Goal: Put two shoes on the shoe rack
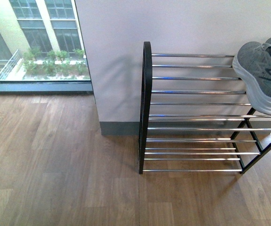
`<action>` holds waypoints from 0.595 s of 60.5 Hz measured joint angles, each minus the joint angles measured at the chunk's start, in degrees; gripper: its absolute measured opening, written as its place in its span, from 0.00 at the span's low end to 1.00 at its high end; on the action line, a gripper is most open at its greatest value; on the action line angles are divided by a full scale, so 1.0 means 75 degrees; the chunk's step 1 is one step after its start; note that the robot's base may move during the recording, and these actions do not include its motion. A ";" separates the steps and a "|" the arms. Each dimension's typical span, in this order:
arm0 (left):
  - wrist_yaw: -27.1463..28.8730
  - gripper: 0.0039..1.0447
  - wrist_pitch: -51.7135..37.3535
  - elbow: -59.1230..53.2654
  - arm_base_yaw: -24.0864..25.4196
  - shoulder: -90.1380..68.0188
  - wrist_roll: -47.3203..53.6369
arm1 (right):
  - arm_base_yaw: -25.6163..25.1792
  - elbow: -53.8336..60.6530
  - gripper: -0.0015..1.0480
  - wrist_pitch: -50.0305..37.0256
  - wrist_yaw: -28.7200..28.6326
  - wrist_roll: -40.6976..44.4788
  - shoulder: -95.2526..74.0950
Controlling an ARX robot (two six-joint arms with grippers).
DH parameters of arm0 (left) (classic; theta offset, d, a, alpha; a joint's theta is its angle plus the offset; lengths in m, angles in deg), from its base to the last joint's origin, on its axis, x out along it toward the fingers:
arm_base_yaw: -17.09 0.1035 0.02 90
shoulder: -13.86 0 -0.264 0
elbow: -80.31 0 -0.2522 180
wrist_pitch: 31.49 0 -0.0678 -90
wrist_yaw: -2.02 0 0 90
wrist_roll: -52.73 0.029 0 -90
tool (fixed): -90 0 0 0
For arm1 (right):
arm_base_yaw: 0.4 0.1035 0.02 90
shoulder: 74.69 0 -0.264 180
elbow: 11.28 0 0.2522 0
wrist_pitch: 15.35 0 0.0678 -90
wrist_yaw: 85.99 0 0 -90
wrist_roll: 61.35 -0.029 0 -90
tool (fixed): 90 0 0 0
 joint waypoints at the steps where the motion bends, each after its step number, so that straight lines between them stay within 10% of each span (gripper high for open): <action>1: 0.0000 0.02 0.0000 0.0000 0.0000 0.0000 -0.0006 | 0.0000 0.0000 0.02 0.0000 0.0000 -0.0003 0.0000; 36: 0.0003 0.02 0.0000 -0.0003 0.0000 0.0012 -0.0003 | 0.0000 -0.0003 0.02 0.0000 0.0000 0.0000 0.0012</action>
